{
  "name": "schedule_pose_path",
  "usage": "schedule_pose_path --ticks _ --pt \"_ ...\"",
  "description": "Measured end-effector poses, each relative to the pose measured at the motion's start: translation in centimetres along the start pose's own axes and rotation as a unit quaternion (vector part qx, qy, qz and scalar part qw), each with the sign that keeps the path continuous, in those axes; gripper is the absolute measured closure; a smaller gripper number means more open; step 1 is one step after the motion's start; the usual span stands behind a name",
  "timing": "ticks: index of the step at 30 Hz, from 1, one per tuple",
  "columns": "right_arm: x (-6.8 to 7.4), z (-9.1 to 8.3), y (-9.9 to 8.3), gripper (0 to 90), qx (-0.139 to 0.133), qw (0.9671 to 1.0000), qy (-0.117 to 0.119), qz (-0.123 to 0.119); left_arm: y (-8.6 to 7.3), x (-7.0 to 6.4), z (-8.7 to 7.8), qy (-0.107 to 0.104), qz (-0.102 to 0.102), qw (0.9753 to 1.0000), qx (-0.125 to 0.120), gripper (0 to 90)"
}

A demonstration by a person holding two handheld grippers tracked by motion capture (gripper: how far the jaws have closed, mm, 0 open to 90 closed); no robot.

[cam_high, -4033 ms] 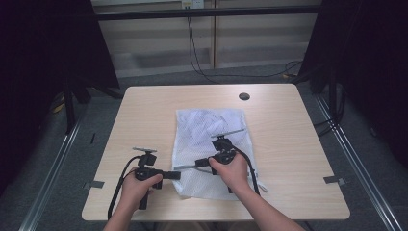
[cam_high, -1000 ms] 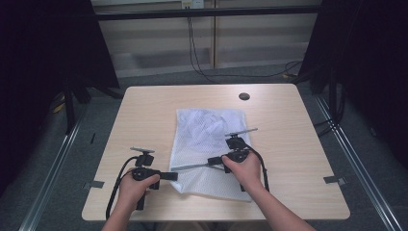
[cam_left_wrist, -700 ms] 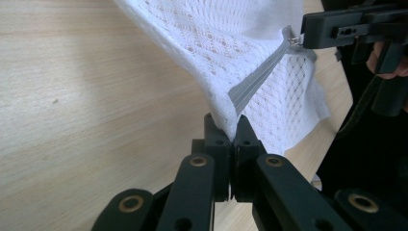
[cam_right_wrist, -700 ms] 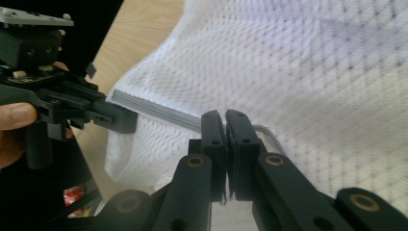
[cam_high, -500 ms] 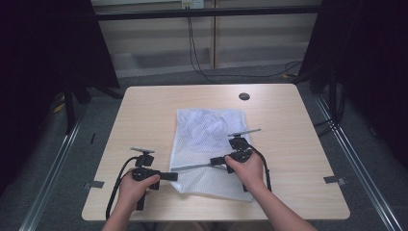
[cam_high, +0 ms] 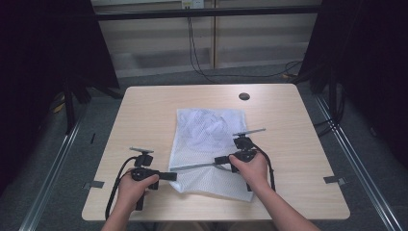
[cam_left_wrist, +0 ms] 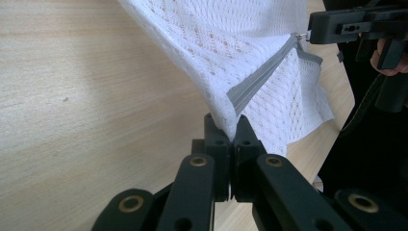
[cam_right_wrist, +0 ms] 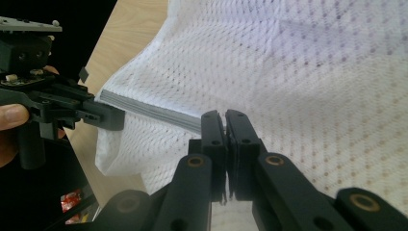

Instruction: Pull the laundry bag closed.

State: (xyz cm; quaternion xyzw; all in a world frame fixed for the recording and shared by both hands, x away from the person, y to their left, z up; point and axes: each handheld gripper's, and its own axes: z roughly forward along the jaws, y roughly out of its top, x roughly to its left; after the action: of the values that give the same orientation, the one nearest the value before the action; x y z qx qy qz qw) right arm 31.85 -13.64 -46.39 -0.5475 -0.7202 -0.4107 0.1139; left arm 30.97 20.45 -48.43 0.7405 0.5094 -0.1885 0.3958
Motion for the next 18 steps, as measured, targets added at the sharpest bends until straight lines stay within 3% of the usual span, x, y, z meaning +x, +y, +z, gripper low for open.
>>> schedule_pose_path --ticks 18 --pt "-0.03 -0.27 -0.1 87.1 -0.001 1.0 0.002 -0.002 -0.02 -0.13 -0.05 -0.003 -0.001 1.0 0.004 88.5"
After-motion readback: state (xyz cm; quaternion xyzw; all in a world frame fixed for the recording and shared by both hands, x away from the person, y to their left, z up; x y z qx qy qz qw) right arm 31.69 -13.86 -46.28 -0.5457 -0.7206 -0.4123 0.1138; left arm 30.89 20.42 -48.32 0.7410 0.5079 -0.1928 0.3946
